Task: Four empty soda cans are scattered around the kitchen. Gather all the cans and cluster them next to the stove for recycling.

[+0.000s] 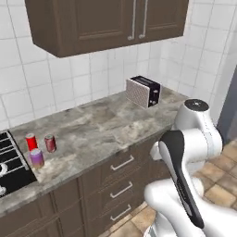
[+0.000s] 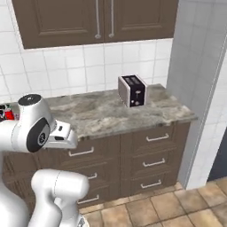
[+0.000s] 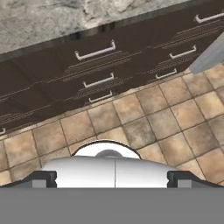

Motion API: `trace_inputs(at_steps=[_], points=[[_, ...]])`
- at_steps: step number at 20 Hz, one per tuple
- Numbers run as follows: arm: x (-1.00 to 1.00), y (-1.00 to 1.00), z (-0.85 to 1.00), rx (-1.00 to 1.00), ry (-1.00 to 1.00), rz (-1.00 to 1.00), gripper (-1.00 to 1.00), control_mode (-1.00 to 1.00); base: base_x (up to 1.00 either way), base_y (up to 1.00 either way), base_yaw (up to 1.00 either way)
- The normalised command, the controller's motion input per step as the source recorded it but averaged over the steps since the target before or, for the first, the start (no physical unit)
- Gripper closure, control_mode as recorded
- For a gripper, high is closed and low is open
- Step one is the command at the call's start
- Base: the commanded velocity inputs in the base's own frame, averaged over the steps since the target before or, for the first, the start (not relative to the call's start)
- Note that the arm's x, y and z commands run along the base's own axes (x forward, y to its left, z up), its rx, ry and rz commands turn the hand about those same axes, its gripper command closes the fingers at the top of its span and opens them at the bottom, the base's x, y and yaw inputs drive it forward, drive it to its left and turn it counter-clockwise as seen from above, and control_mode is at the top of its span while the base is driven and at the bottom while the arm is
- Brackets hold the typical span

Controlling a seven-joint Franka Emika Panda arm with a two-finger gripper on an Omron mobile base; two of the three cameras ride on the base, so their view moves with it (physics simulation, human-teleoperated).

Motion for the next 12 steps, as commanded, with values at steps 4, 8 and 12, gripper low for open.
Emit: trace_inputs(at_steps=[4,8,12], points=[[0.0,0.0,0.0,0.0,0.0,0.0,-1.0,1.0,-0.26,0.01,-0.74],[0.0,0.0,0.0,0.0,0.0,0.0,-1.0,1.0,-0.27,-0.14,-0.69],[0.0,0.0,0.0,0.0,0.0,0.0,-1.0,1.0,-0.13,-0.6,-0.67]])
